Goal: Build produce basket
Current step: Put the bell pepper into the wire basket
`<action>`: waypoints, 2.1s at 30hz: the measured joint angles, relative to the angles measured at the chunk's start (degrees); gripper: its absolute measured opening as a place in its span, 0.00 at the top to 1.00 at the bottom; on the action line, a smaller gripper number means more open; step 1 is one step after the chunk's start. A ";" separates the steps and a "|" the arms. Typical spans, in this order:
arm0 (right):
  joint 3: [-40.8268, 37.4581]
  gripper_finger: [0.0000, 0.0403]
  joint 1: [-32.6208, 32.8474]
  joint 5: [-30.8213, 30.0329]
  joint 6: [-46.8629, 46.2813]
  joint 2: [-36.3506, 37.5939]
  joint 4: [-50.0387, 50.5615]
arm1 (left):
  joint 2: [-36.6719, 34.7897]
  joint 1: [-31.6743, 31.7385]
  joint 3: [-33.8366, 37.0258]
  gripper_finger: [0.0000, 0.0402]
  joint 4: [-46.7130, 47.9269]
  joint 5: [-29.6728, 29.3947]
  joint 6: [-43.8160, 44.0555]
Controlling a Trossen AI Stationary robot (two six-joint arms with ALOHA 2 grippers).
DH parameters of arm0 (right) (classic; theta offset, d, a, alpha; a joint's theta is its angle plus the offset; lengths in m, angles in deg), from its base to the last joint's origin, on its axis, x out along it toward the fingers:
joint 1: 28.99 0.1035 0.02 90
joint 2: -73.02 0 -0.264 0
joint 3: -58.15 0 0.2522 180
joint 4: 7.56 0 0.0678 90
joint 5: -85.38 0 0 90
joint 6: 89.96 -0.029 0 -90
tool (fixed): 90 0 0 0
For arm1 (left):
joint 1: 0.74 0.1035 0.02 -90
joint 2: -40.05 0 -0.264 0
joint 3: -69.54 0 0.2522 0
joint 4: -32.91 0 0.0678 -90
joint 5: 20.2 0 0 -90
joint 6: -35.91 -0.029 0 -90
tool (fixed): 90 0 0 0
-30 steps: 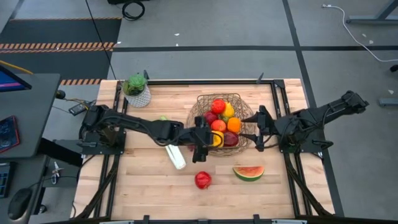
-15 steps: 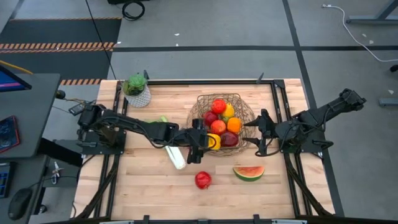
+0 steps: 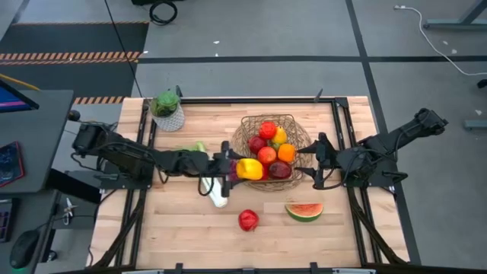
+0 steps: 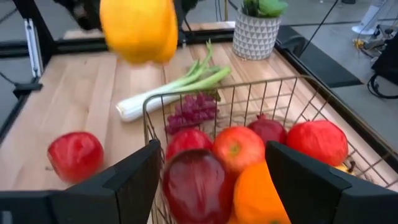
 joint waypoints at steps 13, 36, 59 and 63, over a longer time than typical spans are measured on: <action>-0.02 0.28 -0.02 0.22 1.48 -2.00 -1.82 | 0.04 0.86 4.42 0.21 -12.43 5.75 0.73; -0.02 0.28 -0.02 0.27 2.95 -2.12 -3.34 | 0.10 2.33 4.40 0.21 -12.57 5.53 -33.64; -0.02 0.28 -0.02 1.96 2.93 -2.12 -3.36 | 0.14 5.52 4.34 0.19 -12.65 5.53 -116.06; -0.02 0.28 -0.02 2.02 2.93 -2.12 -3.36 | 0.14 5.52 4.31 0.19 -12.67 5.53 -119.47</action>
